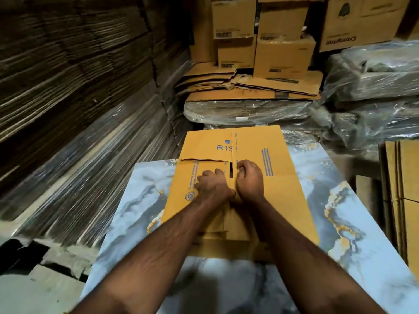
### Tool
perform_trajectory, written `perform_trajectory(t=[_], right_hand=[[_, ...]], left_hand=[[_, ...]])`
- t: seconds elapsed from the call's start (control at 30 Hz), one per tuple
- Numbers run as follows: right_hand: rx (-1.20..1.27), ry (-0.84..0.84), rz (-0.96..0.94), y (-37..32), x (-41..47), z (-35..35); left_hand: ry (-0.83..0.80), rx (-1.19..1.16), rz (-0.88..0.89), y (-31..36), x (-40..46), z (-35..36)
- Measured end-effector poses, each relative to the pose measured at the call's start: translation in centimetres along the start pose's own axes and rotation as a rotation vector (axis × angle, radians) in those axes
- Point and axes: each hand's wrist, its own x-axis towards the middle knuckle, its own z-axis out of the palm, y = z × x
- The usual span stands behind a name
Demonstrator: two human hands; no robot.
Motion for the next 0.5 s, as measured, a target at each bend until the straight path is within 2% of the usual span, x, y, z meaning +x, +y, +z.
perform_trajectory(t=[0.1,0.2,0.27,0.33,0.4,0.5], right_hand=[[-0.073,-0.022,-0.048,-0.5,-0.1,-0.3],[-0.369,-0.102,-0.236,-1.4,-1.0,-0.3],[-0.558,-0.267,-0.434,-2.3,-1.6,0.0],[-0.639,-0.429,-0.507,-2.7,-1.8,0.2],[-0.694,-0.507,-0.44,-2.8,-1.5,0.0],[-0.79,-0.617,-0.228,-3.5,-0.7,1.4]], left_hand=[[0.065,0.01,0.113,-1.2,-0.2,-4.0],[0.013,-0.137,0.069,-3.8,0.4,-7.7],[-0.033,-0.222,0.059,-5.2,0.8,-8.8],[-0.051,-0.24,0.077,-5.8,1.1,-9.1],[-0.036,-0.256,0.099,-6.1,1.1,-9.1],[-0.004,-0.262,0.126,-6.2,1.2,-8.5]])
